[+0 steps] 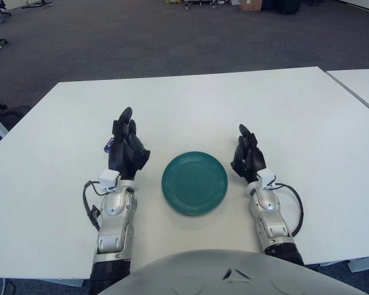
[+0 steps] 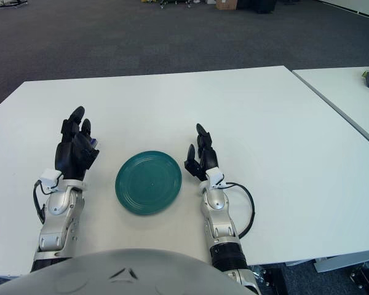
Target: Put the gum into the plate.
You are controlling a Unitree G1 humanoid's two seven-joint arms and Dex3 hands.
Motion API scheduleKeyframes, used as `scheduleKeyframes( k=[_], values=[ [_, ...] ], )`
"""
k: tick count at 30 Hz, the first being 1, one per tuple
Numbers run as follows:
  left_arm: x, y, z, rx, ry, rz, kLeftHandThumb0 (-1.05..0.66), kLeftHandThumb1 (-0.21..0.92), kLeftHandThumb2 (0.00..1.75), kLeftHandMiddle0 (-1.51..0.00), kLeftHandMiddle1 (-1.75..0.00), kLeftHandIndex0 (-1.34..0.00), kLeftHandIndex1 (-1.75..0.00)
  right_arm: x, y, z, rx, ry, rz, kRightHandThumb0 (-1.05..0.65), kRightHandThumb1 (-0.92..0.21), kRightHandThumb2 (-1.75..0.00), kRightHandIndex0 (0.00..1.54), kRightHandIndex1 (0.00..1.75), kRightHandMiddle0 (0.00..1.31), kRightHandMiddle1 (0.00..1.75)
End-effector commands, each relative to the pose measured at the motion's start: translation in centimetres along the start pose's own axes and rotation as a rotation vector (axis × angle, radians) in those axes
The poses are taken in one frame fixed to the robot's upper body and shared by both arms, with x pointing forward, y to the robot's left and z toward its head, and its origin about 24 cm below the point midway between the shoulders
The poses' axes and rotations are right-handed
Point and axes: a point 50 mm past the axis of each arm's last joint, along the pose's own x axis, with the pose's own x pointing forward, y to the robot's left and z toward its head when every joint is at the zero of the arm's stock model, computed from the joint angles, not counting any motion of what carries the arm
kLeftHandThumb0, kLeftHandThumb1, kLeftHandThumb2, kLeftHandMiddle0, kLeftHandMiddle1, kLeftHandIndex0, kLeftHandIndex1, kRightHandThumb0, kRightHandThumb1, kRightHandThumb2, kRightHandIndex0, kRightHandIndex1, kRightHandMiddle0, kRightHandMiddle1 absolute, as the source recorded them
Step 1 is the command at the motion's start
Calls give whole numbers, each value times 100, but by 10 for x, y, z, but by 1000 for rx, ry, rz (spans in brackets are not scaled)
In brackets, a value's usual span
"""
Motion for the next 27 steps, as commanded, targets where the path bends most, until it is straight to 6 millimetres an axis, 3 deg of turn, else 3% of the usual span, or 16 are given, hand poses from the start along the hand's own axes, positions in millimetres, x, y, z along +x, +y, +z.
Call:
scheduleKeyframes(
  k=[1, 6, 10, 16, 20, 24, 27],
  values=[
    [14, 2, 14, 21, -54, -5, -96, 92, 92, -19, -1, 0, -62, -7, 0, -18, 2, 102, -5, -63, -92, -97, 9, 0, 0, 28],
    [45, 11, 35, 264, -156, -46, -92, 92, 89, -26, -4, 0, -75, -7, 1, -18, -4, 104, -3, -63, -92, -97, 9, 0, 0, 28],
    [57, 21, 46, 482, -221, -94, -93, 92, 83, -31, -5, 0, -83, -7, 1, -18, -6, 106, -7, -63, -92, -97, 9, 0, 0, 28],
    [74, 53, 61, 890, -261, -242, -99, 92, 75, -32, -4, 0, -90, -7, 2, -19, 3, 101, -23, -63, -92, -97, 9, 0, 0, 30],
    [83, 63, 61, 1111, -260, -347, -103, 92, 68, -32, -3, 0, -94, -7, 1, -20, 4, 95, -32, -62, -92, -97, 10, 1, 0, 31],
    [103, 81, 49, 1403, -166, -514, -104, 92, 60, -29, -1, 0, -90, -8, 0, -21, -11, 86, -39, -62, -92, -97, 10, 1, 0, 31],
    [106, 84, 45, 1460, -143, -559, -105, 92, 53, -26, -1, 0, -83, -8, 0, -22, -15, 84, -40, -62, -92, -97, 11, 1, 0, 32]
  ],
)
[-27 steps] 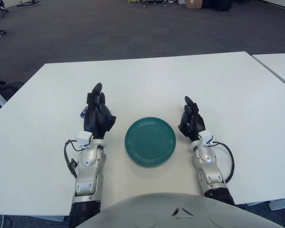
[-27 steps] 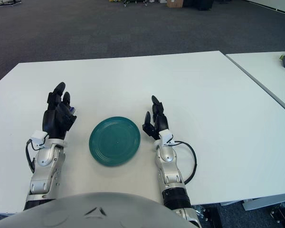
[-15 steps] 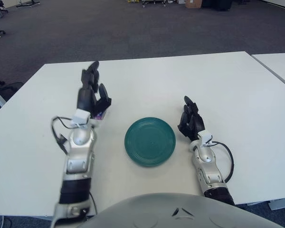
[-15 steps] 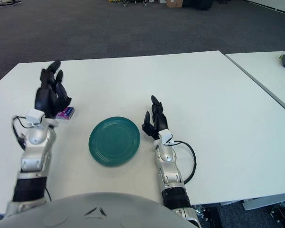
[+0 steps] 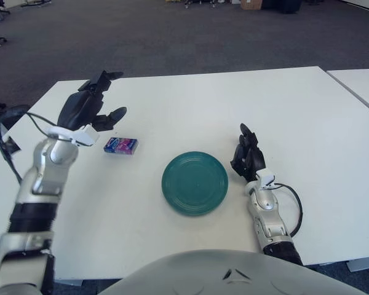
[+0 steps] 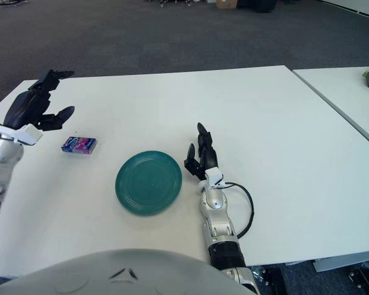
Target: Put the gum into the plate.
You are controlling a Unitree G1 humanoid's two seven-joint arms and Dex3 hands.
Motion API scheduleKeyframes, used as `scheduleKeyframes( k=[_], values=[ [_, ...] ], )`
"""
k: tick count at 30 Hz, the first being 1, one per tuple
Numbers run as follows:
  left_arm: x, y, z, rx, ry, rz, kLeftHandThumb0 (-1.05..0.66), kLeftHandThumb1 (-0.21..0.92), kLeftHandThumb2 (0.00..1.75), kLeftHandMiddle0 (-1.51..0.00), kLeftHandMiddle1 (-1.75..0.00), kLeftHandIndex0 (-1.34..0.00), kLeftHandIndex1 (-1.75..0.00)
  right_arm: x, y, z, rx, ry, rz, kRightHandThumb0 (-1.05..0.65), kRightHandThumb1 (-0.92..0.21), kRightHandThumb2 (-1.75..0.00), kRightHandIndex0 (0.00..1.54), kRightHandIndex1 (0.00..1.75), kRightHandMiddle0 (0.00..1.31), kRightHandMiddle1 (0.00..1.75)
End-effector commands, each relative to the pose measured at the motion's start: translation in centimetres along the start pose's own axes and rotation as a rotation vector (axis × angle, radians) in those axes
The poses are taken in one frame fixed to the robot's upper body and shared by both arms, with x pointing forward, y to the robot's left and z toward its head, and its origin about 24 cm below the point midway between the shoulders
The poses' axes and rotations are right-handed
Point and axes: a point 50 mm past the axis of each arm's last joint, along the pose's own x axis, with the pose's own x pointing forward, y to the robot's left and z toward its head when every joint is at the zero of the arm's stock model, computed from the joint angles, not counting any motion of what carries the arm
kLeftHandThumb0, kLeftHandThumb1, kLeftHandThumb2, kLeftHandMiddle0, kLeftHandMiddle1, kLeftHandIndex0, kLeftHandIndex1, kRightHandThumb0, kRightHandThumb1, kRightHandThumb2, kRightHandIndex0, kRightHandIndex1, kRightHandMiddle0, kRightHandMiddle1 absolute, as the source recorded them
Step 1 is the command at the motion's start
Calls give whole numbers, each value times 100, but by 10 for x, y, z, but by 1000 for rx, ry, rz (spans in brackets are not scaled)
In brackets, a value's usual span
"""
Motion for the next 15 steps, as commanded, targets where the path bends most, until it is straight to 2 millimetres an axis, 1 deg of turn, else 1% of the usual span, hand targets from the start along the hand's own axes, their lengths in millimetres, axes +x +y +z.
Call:
scheduleKeyframes(
  k=[1, 3, 5, 10, 15],
  values=[
    [8, 1, -8, 111, -17, -97, -105, 92, 52, -25, -1, 0, -82, -9, -2, -20, -19, 105, -10, -62, -92, -97, 11, 1, 0, 32],
    [8, -4, -14, 178, 3, -191, -105, 92, 50, -23, -1, 0, -79, -9, -2, -21, -25, 108, -10, -62, -92, -97, 11, 1, 0, 32],
    [8, -9, -20, 238, 25, -276, -105, 92, 47, -19, -1, 0, -72, -10, -3, -22, -33, 109, -9, -61, -92, -97, 11, 1, 0, 32],
    [10, -16, -29, 321, 50, -378, -105, 92, 42, -14, 0, 0, -63, -11, -4, -23, -47, 109, -12, -62, -92, -98, 11, 1, 0, 32],
    [12, -25, -40, 371, 75, -483, -105, 92, 39, -9, 0, 0, -60, -11, -6, -25, -54, 116, -19, -62, -92, -98, 12, 1, 0, 32]
  ],
)
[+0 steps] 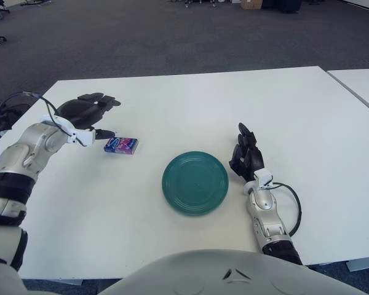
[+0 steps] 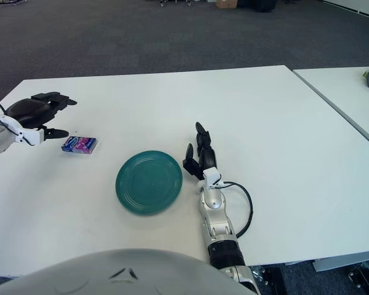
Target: Put the gum into the plate.
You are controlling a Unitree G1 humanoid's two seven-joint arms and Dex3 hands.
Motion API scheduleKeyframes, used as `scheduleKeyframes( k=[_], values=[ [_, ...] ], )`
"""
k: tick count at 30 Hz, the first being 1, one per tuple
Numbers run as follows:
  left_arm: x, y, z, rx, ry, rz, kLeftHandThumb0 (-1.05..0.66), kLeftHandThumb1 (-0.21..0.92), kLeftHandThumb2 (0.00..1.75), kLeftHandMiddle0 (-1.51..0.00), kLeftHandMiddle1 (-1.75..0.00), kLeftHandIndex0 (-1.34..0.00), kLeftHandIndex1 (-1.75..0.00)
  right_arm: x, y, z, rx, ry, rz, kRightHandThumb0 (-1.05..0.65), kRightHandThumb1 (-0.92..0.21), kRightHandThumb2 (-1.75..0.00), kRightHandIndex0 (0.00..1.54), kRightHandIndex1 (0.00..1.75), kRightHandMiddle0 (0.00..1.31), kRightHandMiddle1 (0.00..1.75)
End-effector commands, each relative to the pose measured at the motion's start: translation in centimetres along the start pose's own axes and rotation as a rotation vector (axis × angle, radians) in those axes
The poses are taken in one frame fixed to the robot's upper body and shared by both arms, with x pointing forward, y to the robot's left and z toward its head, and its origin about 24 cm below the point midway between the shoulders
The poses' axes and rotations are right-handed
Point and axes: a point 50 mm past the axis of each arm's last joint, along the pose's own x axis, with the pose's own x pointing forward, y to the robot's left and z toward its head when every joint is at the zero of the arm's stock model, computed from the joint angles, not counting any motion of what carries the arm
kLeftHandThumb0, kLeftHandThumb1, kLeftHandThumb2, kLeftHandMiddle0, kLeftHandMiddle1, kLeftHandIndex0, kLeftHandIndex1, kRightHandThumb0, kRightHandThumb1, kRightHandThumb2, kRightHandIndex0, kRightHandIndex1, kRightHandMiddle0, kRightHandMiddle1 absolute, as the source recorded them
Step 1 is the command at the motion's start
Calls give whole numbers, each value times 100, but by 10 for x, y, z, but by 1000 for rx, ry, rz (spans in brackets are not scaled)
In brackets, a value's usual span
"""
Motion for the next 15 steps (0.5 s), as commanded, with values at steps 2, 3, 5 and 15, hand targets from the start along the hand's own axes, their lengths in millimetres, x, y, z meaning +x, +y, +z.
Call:
scheduleKeyframes(
  k=[2, 3, 5, 15],
  values=[
    [3, 1, -10, 45, 24, -76, -105, 92, 37, -7, 0, 0, -60, -11, -6, -24, -29, 123, -14, -62, -92, -98, 12, 1, 0, 32],
    [3, 0, -11, 44, 22, -83, -105, 92, 37, -7, 0, 0, -60, -11, -7, -25, -30, 124, -14, -62, -92, -98, 12, 1, 0, 32],
    [5, -2, -11, 32, 21, -102, -105, 92, 36, -5, 0, 0, -59, -11, -7, -25, -29, 126, -16, -62, -92, -99, 12, 1, 0, 31],
    [18, -14, -14, -25, 30, -153, -105, 92, 33, -2, 0, 0, -56, -10, -9, -27, -29, 135, -30, -61, -92, -99, 12, 1, 0, 34]
  ],
)
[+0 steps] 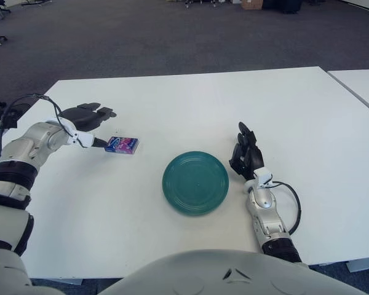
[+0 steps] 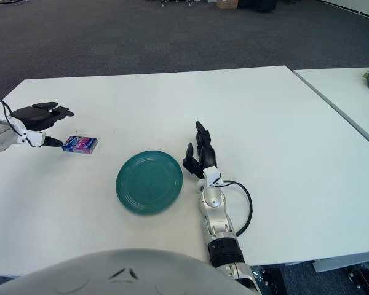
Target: Put the gum into the plate.
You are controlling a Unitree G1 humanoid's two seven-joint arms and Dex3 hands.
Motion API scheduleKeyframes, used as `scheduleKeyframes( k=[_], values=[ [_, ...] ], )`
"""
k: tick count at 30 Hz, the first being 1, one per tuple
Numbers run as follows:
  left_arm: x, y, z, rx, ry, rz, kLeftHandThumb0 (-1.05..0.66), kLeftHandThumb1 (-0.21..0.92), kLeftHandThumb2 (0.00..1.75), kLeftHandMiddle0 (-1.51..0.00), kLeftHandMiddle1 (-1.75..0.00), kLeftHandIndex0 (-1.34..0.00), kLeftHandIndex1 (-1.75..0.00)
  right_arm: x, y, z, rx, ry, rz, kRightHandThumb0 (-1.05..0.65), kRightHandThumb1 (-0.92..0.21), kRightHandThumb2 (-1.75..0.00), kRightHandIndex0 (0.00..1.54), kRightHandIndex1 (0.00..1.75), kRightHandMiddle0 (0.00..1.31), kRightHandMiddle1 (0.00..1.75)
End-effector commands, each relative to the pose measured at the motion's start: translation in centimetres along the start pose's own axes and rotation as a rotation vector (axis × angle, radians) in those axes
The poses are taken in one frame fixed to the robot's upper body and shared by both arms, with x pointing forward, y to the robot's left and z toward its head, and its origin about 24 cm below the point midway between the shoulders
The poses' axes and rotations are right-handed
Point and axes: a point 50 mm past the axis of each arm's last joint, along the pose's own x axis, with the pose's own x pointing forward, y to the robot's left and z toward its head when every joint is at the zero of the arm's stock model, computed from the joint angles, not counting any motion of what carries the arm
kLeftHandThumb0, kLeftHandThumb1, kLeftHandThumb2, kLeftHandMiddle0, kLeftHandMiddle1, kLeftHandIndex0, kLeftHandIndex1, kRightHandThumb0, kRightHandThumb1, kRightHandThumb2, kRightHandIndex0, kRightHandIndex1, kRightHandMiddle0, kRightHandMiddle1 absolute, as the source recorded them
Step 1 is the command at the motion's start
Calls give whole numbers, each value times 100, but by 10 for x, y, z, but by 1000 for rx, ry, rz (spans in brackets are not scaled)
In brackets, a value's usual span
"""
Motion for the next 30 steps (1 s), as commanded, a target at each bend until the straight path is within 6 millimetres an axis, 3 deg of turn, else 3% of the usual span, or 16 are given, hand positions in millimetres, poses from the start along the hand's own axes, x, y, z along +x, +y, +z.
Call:
scheduleKeyframes(
  k=[1, 20, 30],
  values=[
    [7, 4, 2, -14, -11, 14, -105, 92, 32, -2, 0, 0, -56, -12, -6, -25, -22, 131, -16, -61, -92, -99, 12, 1, 0, 34],
    [30, -13, 22, -156, -39, -77, -105, 92, 23, 0, 0, 0, -65, -10, -9, -27, -43, 140, -28, -62, -92, -100, 12, 0, 0, 36],
    [43, -28, 44, -155, -78, -106, -105, 92, 22, 0, 0, 0, -65, -9, -9, -29, -26, 151, -31, -63, -92, -100, 13, 1, 0, 36]
  ],
)
